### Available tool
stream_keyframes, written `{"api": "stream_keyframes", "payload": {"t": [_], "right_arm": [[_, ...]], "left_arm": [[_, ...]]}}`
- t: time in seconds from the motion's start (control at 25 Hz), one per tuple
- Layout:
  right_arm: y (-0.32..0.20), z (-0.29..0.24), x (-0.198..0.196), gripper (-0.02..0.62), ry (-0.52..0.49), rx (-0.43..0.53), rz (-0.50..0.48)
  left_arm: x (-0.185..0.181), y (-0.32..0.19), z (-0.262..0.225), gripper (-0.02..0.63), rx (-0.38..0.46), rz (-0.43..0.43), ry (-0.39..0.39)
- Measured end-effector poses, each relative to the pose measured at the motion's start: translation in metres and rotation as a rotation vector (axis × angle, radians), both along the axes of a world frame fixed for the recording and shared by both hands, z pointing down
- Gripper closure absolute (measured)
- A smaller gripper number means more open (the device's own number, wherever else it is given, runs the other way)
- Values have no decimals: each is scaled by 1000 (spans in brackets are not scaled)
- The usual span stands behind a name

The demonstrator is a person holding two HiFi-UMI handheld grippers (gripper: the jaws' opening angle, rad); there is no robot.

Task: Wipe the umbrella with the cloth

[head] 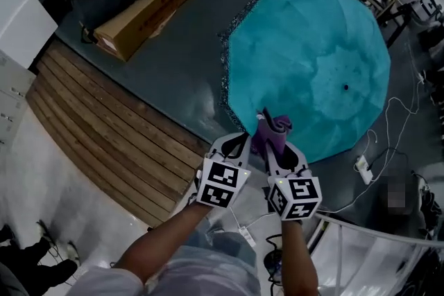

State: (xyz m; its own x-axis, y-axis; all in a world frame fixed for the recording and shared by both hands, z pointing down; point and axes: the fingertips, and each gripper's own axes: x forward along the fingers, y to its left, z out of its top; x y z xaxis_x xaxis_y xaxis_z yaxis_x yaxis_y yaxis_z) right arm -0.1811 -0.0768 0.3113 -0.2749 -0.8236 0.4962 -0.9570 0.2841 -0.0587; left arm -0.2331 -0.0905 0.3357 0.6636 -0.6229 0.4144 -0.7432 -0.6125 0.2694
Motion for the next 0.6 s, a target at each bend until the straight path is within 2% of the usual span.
{"api": "stream_keyframes", "payload": {"t": [0.24, 0.6], "right_arm": [[-65, 52, -28, 517, -10, -56, -69], [-159, 178, -48, 517, -116, -68, -23]], "left_arm": [[-22, -42, 49, 601, -43, -46, 0], [-45, -110, 147, 600, -61, -123, -6]]}}
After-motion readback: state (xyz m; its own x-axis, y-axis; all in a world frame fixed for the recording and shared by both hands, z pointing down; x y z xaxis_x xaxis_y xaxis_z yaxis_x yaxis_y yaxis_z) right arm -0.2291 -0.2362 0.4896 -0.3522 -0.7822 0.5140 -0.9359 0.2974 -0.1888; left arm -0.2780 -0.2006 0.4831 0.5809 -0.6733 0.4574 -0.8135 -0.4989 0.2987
